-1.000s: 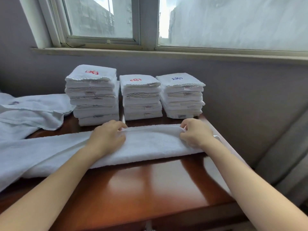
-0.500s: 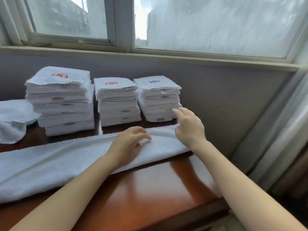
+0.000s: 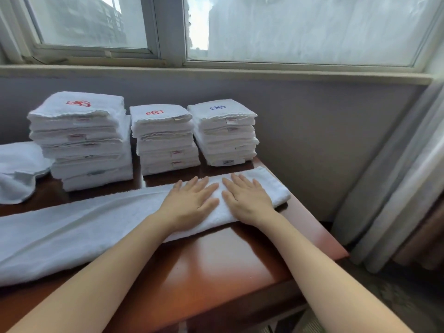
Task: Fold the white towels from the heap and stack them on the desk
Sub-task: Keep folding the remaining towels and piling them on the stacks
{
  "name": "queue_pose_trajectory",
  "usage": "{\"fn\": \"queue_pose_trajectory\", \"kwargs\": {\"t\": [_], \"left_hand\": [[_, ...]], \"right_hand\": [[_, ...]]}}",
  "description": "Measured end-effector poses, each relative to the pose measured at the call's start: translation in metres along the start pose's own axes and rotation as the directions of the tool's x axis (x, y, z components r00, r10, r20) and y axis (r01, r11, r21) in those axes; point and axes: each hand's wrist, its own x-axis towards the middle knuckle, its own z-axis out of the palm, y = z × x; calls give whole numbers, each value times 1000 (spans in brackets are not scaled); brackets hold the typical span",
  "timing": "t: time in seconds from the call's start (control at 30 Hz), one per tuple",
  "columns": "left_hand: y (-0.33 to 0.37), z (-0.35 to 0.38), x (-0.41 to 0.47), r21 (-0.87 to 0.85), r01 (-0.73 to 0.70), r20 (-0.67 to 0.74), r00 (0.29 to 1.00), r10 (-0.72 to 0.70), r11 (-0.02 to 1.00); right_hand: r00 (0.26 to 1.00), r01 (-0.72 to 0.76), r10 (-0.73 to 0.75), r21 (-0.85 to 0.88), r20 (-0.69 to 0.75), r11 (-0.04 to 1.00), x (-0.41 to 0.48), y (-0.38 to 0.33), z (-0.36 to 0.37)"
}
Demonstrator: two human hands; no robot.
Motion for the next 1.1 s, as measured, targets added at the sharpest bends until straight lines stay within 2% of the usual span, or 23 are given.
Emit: {"fn": "queue_pose_trajectory", "kwargs": {"t": [0.27,0.43,0.5,0.57,0.63,0.7,0.83,0.97,1.1], "left_hand": [[53,10,22,-23,-23,-8,1000,23,999],[89,8,24,-88,-76,-174,983,60,993],[91,4,18,-123,-62,-194,980,37,990],[84,-2,4,-86,-49,-210,977,30,995],[68,-11,-19,-66,-39,-247,969,22,997],[49,-19,-49,-119,-13,-296,955,-23,993],[9,-39,-124,-148,67,-427,895,-125,987],[-30,-52,-200,-178,199,-517,814,-264,964],[-66,-55,-259,-208,313,-539,754,-375,927]], "right_hand": [[999,-35,35,9,7,999,-20,54,-17],[999,-33,33,8,-14,999,-32,81,-26],[999,-36,36,-8,-25,999,-35,81,-29],[997,-39,41,38,-70,999,-39,74,-30],[989,-6,29,159,-143,987,-43,58,-30],[979,85,-35,247,-199,965,-48,31,-28],[941,318,-267,282,-207,905,-59,-44,-14],[857,516,-481,306,-186,800,-67,-119,6],[773,632,-615,282,-155,722,-70,-185,26]]}}
